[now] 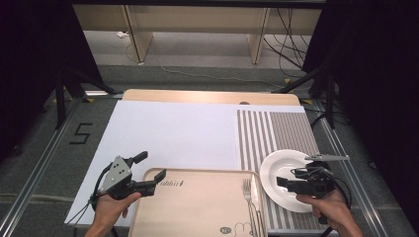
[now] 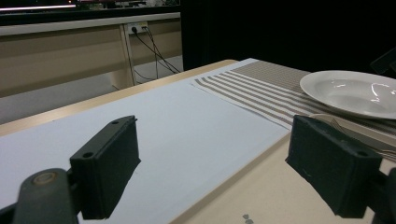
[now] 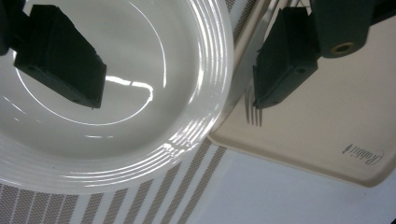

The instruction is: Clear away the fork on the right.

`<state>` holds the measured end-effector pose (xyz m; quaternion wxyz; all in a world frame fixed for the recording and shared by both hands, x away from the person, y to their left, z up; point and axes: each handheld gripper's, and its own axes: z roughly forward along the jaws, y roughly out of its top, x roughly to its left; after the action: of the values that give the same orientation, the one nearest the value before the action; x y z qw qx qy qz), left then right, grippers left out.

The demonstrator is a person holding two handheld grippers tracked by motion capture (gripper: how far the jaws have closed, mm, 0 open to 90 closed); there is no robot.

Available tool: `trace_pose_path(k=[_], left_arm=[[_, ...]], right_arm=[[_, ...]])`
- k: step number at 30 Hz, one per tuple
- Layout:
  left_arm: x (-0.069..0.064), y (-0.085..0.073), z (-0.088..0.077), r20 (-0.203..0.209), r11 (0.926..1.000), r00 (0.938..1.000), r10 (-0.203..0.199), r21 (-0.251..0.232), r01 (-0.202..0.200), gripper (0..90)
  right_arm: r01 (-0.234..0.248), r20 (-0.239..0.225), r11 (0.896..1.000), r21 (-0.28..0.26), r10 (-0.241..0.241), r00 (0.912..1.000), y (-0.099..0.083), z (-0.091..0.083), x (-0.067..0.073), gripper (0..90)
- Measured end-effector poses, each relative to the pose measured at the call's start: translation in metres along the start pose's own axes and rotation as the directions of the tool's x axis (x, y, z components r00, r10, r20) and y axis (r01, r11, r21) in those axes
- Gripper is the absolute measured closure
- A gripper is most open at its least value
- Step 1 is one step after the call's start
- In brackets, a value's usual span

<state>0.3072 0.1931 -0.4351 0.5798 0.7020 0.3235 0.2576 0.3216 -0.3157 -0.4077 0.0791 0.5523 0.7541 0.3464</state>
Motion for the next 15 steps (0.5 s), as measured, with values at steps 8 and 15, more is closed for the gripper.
trace_pose_path(k=[8,15], left_arm=[[0.0,0.0,0.0,0.0,1.0,1.0,0.0,-0.001,0.0,15.9],[0.0,0.0,0.0,-0.001,1.0,1.0,-0.001,-0.001,0.001,15.9]], right_arm=[[-0.005,0.033,1.0,-0.007,0.005,0.9994,0.0,-0.006,-0.013,16.9],[-0.115,0.032,0.993,-0.038,0.116,0.9927,-0.005,-0.016,-0.024,16.9]])
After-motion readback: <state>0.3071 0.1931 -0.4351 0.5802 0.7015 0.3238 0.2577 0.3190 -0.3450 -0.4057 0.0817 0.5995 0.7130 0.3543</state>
